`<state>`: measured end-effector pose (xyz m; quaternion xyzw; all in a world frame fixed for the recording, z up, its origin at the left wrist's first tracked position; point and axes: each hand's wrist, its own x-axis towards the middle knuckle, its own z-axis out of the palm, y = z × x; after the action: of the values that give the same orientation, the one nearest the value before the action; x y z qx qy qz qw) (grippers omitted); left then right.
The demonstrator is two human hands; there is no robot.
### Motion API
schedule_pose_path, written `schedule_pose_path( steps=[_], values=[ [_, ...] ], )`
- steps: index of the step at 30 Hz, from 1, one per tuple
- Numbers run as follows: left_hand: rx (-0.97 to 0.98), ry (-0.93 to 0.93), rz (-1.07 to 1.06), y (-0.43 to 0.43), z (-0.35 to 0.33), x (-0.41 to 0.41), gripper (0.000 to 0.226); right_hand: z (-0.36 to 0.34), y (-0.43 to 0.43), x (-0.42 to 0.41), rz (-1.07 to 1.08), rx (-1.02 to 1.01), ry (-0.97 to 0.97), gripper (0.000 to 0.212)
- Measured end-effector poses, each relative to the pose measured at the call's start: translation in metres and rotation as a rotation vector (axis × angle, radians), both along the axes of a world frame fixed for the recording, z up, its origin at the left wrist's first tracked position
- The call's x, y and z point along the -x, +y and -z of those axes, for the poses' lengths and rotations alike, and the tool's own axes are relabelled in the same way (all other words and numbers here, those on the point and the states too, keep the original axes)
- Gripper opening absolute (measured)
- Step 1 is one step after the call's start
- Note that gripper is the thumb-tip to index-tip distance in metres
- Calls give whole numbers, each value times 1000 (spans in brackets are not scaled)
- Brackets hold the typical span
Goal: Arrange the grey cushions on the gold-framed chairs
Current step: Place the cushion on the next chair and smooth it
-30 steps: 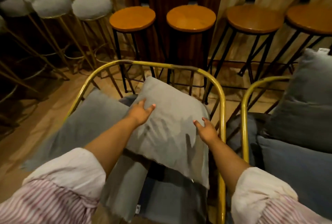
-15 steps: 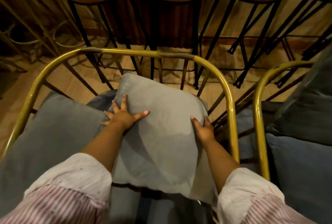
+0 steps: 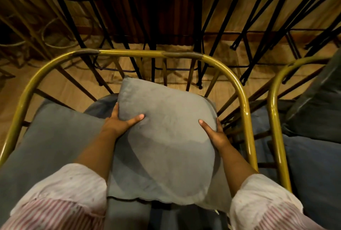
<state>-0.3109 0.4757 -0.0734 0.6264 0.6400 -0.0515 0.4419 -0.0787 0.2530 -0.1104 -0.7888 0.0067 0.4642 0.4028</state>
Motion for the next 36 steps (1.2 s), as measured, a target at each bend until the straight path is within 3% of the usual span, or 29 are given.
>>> schedule_pose_path(
  steps=[7, 11, 19, 22, 28, 36],
  values=[
    [-28, -108, -30, -9, -43, 10, 141, -49, -1, 10, 171, -243, 40, 111],
    [-86, -244, -58, -12, -90, 28, 131, -102, -3, 24, 156, -299, -18, 89],
    [-210, -454, 3, -41, -189, 76, 114, -201, -30, 68, 63, -395, -194, 87],
    [-235, -484, 76, -57, -218, 77, 119, -228, -52, 70, 85, -426, -247, 95],
    [-227, -582, 264, -101, -242, 41, 101, -262, -130, 61, 181, -414, -371, 95],
    [-119, -626, 588, -214, -245, -65, 98, -261, -286, 19, 444, -322, -406, 94]
  ],
)
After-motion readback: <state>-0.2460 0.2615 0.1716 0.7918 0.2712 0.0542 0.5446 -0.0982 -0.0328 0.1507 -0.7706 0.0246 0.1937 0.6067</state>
